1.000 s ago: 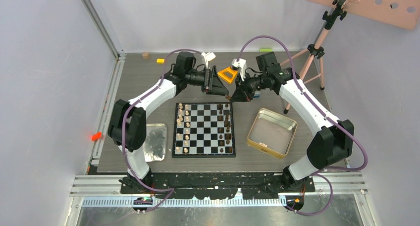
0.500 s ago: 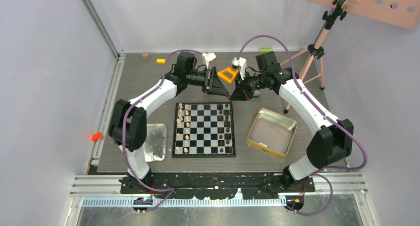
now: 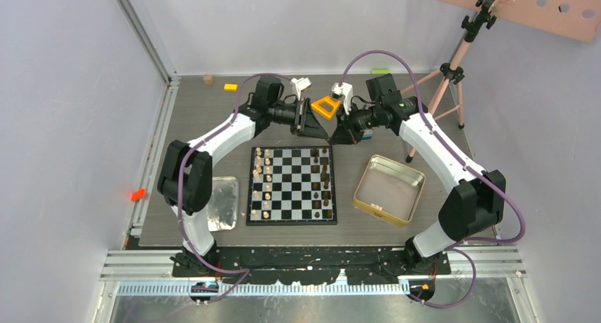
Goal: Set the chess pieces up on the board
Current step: Place the chess piece on the chessboard.
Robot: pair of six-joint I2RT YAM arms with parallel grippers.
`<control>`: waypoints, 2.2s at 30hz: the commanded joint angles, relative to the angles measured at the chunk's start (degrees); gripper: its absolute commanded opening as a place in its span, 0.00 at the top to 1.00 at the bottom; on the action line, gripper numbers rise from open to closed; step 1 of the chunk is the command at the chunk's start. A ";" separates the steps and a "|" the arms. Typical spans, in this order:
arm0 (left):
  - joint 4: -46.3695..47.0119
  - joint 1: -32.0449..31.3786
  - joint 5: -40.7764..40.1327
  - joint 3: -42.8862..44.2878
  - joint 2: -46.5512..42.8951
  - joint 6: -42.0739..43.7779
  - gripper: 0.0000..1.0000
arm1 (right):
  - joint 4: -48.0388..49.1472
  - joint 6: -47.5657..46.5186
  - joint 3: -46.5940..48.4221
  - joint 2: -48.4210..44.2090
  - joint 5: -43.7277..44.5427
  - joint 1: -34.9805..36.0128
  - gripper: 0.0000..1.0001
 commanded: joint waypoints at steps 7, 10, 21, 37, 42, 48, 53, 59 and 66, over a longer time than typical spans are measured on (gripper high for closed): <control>4.85 -1.05 3.55 0.45 -1.54 -1.76 1.00 | 2.90 2.17 2.00 -0.52 1.10 -0.20 0.79; 13.69 0.10 2.50 -3.30 -3.47 -6.69 1.00 | 7.63 8.52 0.01 -1.84 -1.84 -2.17 0.58; 43.49 2.02 0.30 -12.48 -3.46 -30.44 1.00 | 25.48 28.74 -7.30 -4.45 -8.99 -4.72 0.46; 44.53 2.95 -0.50 -13.48 -1.35 -33.41 1.00 | 20.94 22.77 -6.93 -6.24 -8.34 -4.93 0.65; 45.48 3.66 -1.78 -15.02 -1.45 -35.16 1.00 | 20.66 22.22 -7.03 -7.30 -8.26 -5.95 0.61; 46.08 3.77 -2.47 -15.51 -1.20 -36.70 1.00 | 21.74 22.93 -7.16 -7.17 -8.99 -6.14 0.64; 46.97 3.77 -2.67 -15.31 -0.79 -37.82 1.00 | 22.92 22.97 -8.18 -6.74 -9.18 -6.06 0.61; 47.82 3.77 -2.66 -15.13 0.07 -39.22 1.00 | 24.30 24.39 -8.81 -6.38 -9.40 -5.93 0.58; 48.13 3.77 -2.46 -14.81 0.39 -39.86 1.00 | 24.10 23.61 -8.29 -5.45 -10.07 -4.79 0.61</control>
